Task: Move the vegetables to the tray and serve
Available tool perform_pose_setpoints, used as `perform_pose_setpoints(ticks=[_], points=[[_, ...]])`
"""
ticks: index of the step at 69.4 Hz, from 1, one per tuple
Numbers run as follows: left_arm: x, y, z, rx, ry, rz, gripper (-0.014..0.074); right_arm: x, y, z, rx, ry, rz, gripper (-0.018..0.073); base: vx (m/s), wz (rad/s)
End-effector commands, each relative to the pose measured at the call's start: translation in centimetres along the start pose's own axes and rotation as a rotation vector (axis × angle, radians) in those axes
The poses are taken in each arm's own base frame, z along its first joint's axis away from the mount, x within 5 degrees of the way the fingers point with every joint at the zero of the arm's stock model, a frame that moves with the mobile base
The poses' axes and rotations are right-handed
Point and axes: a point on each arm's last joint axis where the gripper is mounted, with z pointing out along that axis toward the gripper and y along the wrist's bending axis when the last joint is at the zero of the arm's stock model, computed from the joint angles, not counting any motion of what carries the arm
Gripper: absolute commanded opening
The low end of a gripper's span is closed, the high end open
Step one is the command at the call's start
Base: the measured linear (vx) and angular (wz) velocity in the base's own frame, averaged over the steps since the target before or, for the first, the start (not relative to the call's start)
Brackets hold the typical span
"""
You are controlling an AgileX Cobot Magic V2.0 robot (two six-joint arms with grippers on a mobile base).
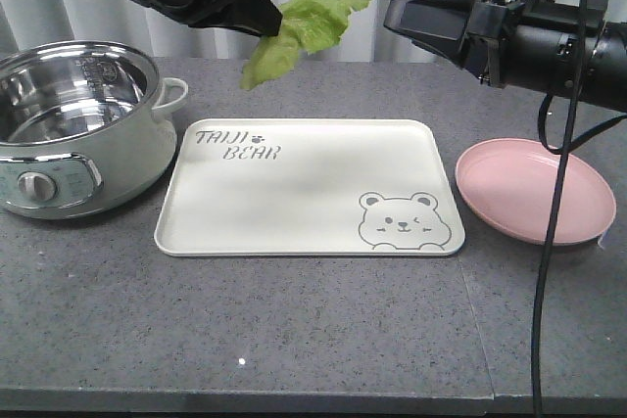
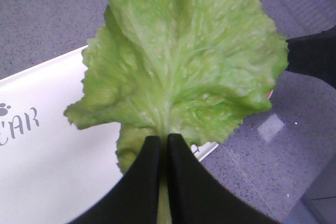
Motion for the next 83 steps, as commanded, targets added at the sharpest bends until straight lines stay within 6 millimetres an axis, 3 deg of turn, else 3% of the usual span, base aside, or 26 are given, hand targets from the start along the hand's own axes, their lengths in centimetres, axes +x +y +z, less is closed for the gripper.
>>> perform_pose_setpoints(ticks=[1, 12, 28, 47, 62, 83], points=[[-1.2, -1.8, -2.8, 0.039, -0.139, 0.022, -0.0008, -1.9, 2.0, -0.5, -0.082, -0.100, -0.003, 0.0545, 0.00, 0.00], [-1.2, -1.8, -2.8, 0.039, -0.139, 0.022, -0.0008, -1.7, 2.1, -0.2, -0.082, -0.094, -0.004, 0.0545, 0.00, 0.00], [-1.1, -1.6, -2.1, 0.042, -0.118, 0.017, -0.0008, -1.9, 3.6, 2.1, -0.044, -0.104, -0.069, 0.0545, 0.00, 0.00], [-1.1, -2.2, -1.5, 0.062, -0.121, 0.020, -0.0008, -3.7, 2.1, 4.2, -0.061, -0.116, 0.016, 0.0545, 0.00, 0.00], [-1.1, -2.5, -1.4, 0.068, -0.121, 0.024, -0.0008, -3.2, 0.7, 5.1, -0.053, -0.096, 0.070, 0.0545, 0.00, 0.00], [-1.2, -2.6, -1.4, 0.082, -0.133, 0.016, -0.0008, -3.1, 0.6, 5.2, -0.064, -0.089, 0.075, 0.0545, 0.00, 0.00]])
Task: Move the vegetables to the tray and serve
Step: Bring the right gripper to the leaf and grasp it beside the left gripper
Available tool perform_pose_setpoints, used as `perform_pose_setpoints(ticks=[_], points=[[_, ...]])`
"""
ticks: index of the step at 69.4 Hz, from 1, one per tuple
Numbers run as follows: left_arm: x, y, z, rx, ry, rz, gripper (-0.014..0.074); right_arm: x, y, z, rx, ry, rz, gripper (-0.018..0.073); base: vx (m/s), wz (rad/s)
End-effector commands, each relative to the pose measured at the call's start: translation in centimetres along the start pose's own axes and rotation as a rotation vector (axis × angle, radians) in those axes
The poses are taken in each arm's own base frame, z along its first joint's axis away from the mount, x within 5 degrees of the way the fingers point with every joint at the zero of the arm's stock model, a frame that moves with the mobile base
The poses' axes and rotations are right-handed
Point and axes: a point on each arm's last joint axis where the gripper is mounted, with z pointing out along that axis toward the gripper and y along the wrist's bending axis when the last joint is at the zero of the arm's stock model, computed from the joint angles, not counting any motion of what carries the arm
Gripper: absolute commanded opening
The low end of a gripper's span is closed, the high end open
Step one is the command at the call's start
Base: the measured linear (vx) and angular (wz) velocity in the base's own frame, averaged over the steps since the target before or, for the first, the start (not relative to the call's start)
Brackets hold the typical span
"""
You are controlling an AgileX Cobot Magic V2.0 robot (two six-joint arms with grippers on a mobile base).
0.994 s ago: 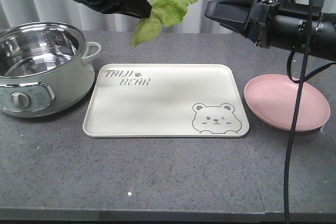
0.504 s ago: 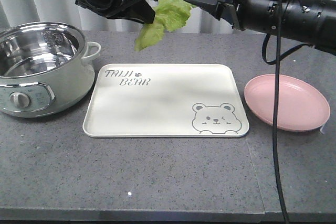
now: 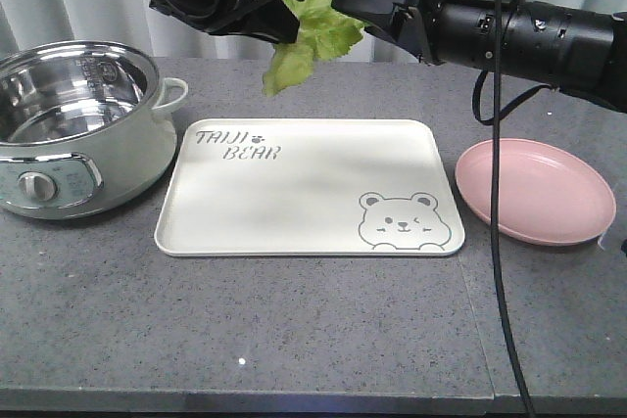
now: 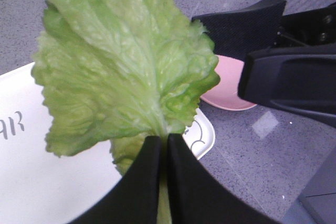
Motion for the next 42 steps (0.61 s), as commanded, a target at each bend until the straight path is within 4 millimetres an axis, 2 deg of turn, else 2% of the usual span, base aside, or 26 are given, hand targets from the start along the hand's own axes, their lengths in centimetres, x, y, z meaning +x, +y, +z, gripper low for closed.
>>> perform_pose_setpoints(ticks=[1, 42], points=[[-1.29, -2.05, -2.94, 0.055, -0.144, 0.016, -0.0008, -2.13, 2.61, -0.91, -0.090, -0.097, 0.007, 0.0545, 0.00, 0.00], [-1.44, -2.36, -3.04, 0.088, -0.160, -0.001, -0.0008, -2.14, 2.60, -0.91, -0.090, -0.096, 0.027, 0.0545, 0.00, 0.00]])
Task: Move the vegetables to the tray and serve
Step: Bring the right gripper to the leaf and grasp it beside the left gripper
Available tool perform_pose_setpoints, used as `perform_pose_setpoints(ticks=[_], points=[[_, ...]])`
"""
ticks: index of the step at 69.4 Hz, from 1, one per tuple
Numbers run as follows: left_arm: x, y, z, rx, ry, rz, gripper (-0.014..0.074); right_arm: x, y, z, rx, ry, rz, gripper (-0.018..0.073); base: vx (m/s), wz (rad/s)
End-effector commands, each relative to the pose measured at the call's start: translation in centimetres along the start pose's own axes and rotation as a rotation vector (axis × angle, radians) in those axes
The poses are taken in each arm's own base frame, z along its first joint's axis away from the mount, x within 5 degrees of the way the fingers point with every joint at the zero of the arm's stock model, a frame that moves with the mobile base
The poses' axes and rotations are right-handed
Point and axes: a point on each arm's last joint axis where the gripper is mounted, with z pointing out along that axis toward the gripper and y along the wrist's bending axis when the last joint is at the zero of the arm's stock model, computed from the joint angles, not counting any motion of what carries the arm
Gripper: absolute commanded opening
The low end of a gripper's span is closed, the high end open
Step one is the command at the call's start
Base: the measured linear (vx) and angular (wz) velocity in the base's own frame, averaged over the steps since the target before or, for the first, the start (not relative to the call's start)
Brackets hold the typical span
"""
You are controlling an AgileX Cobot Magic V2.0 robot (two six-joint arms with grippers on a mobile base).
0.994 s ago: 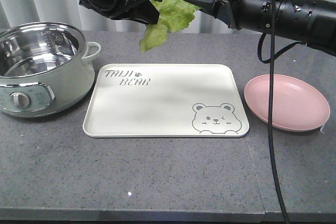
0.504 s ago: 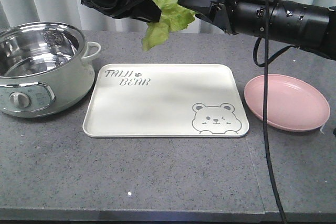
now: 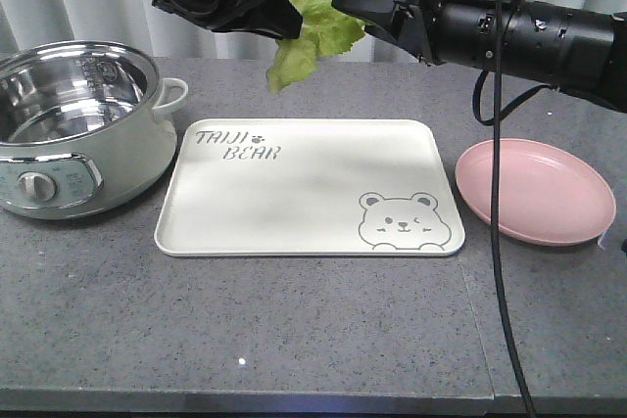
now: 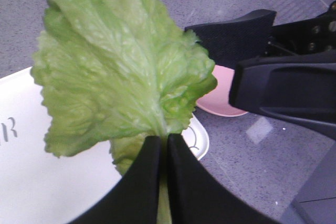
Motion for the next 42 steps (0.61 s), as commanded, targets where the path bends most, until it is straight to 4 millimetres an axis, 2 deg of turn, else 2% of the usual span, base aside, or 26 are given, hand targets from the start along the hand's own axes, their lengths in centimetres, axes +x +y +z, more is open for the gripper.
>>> perform_pose_setpoints(ticks=[1, 14, 23, 27, 42], points=[[-1.32, -2.31, -2.98, 0.075, -0.144, 0.007, -0.0008, -2.10, 2.63, -0.91, -0.090, -0.096, 0.012, 0.0545, 0.00, 0.00], [-1.45, -2.56, -3.02, 0.105, -0.158, -0.006, -0.0008, -2.10, 2.63, -0.91, -0.091, -0.096, 0.012, 0.0537, 0.00, 0.00], [-1.45, -2.57, -3.02, 0.106, -0.158, -0.006, -0.0008, -2.02, 2.58, -0.85, -0.097, -0.091, 0.013, 0.0464, 0.00, 0.00], [-1.44, -2.57, -3.02, 0.105, -0.157, -0.006, -0.0008, -1.91, 2.43, -0.74, -0.100, -0.086, 0.017, 0.0398, 0.00, 0.00], [-1.45, -2.59, -3.02, 0.108, -0.158, -0.007, -0.0008, -1.45, 1.98, -0.35, -0.124, -0.062, 0.012, 0.0056, 0.00, 0.00]])
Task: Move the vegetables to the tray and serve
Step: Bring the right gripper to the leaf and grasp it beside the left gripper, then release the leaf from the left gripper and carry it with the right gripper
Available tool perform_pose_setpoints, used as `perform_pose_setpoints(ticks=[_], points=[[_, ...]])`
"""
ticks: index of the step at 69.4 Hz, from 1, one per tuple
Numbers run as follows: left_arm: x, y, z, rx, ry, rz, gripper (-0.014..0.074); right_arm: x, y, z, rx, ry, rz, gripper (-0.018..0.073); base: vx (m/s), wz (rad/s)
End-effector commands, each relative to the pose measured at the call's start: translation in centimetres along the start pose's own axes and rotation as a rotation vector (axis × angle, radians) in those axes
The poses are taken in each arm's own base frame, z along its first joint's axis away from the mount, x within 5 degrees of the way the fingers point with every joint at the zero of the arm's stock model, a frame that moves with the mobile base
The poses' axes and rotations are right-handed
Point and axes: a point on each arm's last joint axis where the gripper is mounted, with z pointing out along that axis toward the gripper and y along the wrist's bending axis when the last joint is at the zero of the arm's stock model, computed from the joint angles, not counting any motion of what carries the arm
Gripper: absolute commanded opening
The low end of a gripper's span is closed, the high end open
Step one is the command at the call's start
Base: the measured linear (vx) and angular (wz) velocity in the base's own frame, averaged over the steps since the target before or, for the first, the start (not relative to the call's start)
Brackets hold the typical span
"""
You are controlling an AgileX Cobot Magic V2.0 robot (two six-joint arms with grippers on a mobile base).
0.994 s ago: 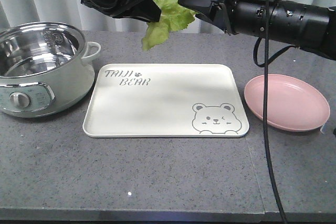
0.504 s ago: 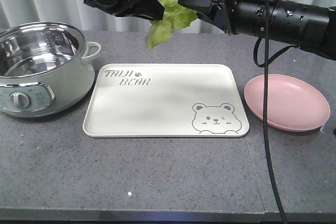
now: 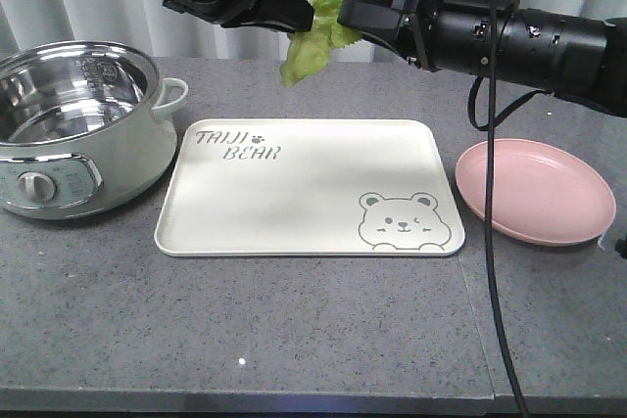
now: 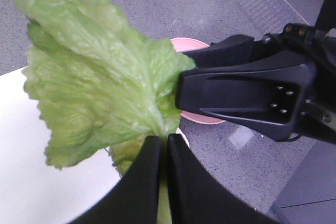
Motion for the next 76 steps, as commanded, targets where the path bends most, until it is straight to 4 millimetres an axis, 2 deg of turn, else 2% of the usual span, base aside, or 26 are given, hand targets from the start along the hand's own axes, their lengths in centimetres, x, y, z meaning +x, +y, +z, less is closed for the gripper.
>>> perform_pose_setpoints(ticks=[1, 4, 32, 43, 58, 66, 76], points=[[-1.2, -2.3, -2.9, 0.058, -0.133, 0.021, -0.0008, -1.9, 2.6, -0.8, -0.104, -0.088, -0.010, 0.0028, 0.00, 0.00], [-1.2, -2.3, -2.9, 0.058, -0.132, 0.021, -0.0008, -1.9, 2.6, -0.8, -0.107, -0.087, -0.017, -0.0015, 0.00, 0.00], [-1.2, -2.3, -2.9, 0.051, -0.130, 0.055, 0.0018, -2.5, 3.2, -1.3, -0.083, -0.115, -0.080, -0.0005, 0.00, 0.00], [-1.2, -2.3, -2.9, 0.051, -0.131, 0.055, 0.0123, -3.2, 3.9, -2.0, -0.031, -0.160, -0.099, -0.0004, 0.00, 0.00], [-1.2, -2.4, -3.1, 0.052, -0.132, 0.056, 0.0322, -4.3, 5.2, -3.2, 0.033, -0.227, -0.130, -0.0004, 0.00, 0.00], [-1.1, -2.6, -3.7, 0.041, -0.131, 0.070, 0.0367, -4.8, 5.4, -4.0, 0.079, -0.255, -0.148, -0.0004, 0.00, 0.00], [-1.0, -2.7, -5.3, -0.041, -0.141, 0.109, 0.0370, -6.4, 4.4, -6.9, 0.148, -0.309, -0.141, -0.0004, 0.00, 0.00]])
